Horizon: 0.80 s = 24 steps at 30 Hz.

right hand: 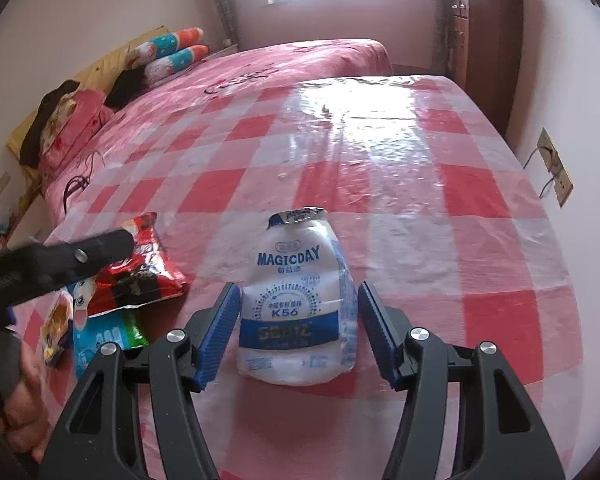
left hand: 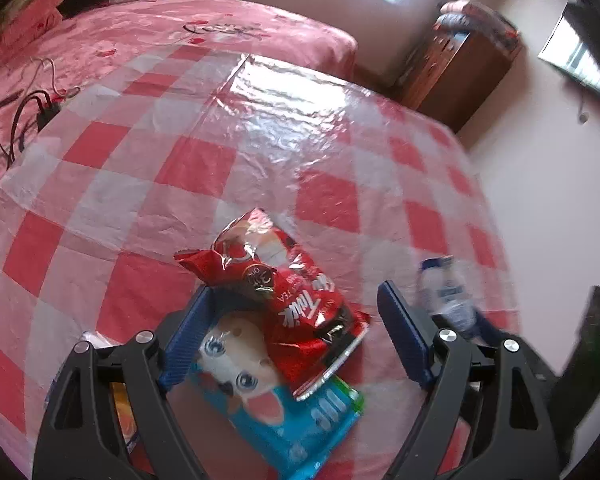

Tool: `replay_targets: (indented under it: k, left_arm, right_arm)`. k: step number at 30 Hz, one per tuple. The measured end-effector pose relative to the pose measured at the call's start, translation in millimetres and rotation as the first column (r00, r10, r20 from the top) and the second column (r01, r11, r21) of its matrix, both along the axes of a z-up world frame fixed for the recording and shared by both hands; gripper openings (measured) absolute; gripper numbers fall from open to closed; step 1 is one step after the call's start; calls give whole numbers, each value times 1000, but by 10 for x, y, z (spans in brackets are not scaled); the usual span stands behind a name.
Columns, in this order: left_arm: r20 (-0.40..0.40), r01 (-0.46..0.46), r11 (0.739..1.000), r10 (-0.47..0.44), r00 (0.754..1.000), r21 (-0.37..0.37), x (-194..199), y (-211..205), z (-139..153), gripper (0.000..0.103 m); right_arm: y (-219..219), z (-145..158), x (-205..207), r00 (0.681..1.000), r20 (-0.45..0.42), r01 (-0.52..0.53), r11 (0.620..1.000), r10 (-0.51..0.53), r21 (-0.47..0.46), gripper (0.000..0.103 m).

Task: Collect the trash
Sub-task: 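Grasp the red snack bag with the left tool while the right tool approaches the MagicDay bottle, then lift the red snack bag with the left tool while the right tool grasps the white MagicDay bottle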

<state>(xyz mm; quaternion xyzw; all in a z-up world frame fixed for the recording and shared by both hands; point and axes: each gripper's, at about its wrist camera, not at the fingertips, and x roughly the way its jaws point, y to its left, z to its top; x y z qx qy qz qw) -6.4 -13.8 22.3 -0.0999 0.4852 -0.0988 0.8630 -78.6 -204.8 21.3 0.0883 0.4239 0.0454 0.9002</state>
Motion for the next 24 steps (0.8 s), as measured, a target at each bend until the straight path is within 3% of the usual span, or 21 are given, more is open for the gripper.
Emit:
replay_targets:
  k: [9,13,18,23,24]
  left_arm:
    - [-10,-32,984,34,999,174,154,-184,-139,83]
    - [1,-46,983,47,999,177,169,-159,-143,77]
    - [19,-43,987,41,999,153,136,-149,-122,53]
    - [26,-41,988,38,999,152,127,-143,-119,51]
    - [27,-38,988,35,999,151,120,-140,-115,51]
  right_arm:
    - [-81,33,-14,1000,23,-7,1000,7,8,72]
    - [-61,29,16,1000,19,-12,1000,12,7,72]
    - [-32,30,71,999,18,-30,999,30,26,72]
    - [-16,38,128,999,25,-44,998,43,47,71]
    - [-16,30,141,999,22,-45,998,44,50,66]
